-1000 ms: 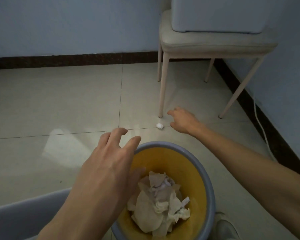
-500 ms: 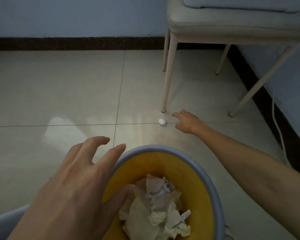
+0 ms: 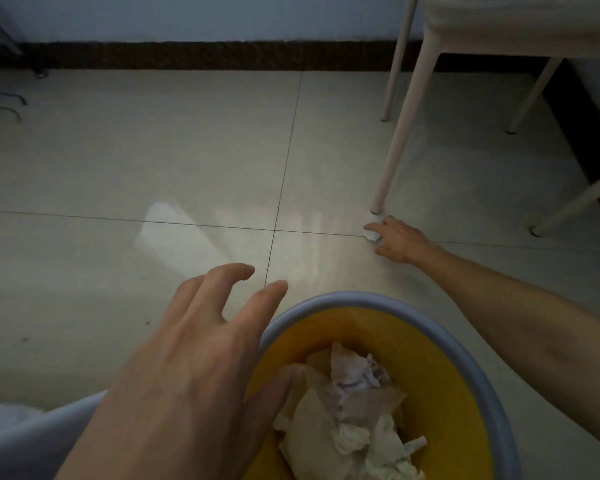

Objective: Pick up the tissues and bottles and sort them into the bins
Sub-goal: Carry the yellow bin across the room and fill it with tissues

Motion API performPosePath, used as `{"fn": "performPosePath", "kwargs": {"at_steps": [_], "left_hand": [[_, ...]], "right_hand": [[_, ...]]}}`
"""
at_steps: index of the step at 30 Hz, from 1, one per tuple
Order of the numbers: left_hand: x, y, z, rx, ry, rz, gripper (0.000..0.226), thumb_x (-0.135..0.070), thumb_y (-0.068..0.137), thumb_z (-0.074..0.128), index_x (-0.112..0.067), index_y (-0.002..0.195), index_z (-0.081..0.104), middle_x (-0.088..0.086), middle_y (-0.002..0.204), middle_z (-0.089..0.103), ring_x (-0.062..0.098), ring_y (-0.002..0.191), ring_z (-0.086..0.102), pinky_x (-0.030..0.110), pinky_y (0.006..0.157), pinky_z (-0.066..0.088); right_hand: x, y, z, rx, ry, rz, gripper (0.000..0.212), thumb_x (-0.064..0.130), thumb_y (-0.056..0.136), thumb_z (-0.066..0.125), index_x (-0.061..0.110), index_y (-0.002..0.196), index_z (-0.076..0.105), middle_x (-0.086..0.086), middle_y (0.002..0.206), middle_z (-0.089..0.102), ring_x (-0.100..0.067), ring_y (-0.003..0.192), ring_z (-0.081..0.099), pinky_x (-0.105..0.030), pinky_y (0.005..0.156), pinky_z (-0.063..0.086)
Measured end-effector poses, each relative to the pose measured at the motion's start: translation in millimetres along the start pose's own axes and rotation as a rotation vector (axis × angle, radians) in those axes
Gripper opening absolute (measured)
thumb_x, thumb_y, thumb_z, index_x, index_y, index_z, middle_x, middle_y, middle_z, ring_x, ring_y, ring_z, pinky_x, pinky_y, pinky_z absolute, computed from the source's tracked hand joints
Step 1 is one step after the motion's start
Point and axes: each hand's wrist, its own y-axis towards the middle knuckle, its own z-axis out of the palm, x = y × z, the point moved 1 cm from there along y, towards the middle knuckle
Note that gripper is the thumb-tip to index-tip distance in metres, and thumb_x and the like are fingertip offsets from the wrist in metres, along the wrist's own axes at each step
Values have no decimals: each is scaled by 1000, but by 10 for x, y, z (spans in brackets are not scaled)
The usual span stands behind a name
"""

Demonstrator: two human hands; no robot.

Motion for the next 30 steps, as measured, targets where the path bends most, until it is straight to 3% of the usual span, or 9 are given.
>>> {"fn": "performPosePath", "kwargs": {"at_steps": [2,3,5,6,11,16,25,30], "left_hand": [[-8,1,-44,65,-80,-34,71,-74,84,47,-31,136,67,5,135,65,30,107,72,38,66,63],[-30,10,-92,90,-119,-73,74,-75,82,47,-38,146,57,0,149,54,26,123,64,37,80,62],[-34,-8,-104,98,-153,-112,80,-74,88,49,-50,160,21,-14,165,16,12,149,28,28,109,45],[-34,-14,-112,107,-160,-129,81,-73,91,48,-52,160,10,-18,164,5,8,152,16,25,115,38],[22,-30,-82,46,-189,-133,80,-73,91,49,-52,158,10,-19,164,5,7,151,16,26,114,38],[35,-52,-48,-11,-202,-101,80,-73,90,51,-52,159,15,-19,164,11,7,150,21,27,112,40],[8,-70,-9,-48,-189,-65,81,-72,89,54,-51,159,20,-16,163,18,9,149,26,29,110,42],[-23,-77,-22,-76,-190,-38,78,-70,89,56,-50,159,25,-14,162,24,11,148,30,31,111,43]], "right_hand": [[13,35,58,8,-32,9,60,34,97,61,40,153,41,-8,147,42,-31,129,50,-44,97,49],[14,49,82,6,-53,13,57,33,97,61,39,151,43,-8,145,42,-31,128,50,-43,95,49],[20,65,125,-8,-81,24,46,30,98,60,37,142,50,-9,139,45,-32,122,51,-43,91,49],[25,66,147,-20,-86,27,40,28,98,58,35,137,53,-10,134,46,-33,118,53,-43,90,50],[28,-20,292,-94,-130,-9,17,29,103,54,26,119,56,-12,118,48,-31,98,53,-38,76,47],[60,-158,346,-106,-83,-26,8,21,102,50,25,105,56,-11,109,48,-30,86,51,-41,75,51],[17,-491,174,-140,-27,-4,16,19,99,53,30,109,58,-7,111,48,-27,85,52,-36,69,42],[102,-758,-39,-228,50,-9,11,26,103,55,29,113,59,-8,114,51,-28,87,55,-40,74,49]]}}
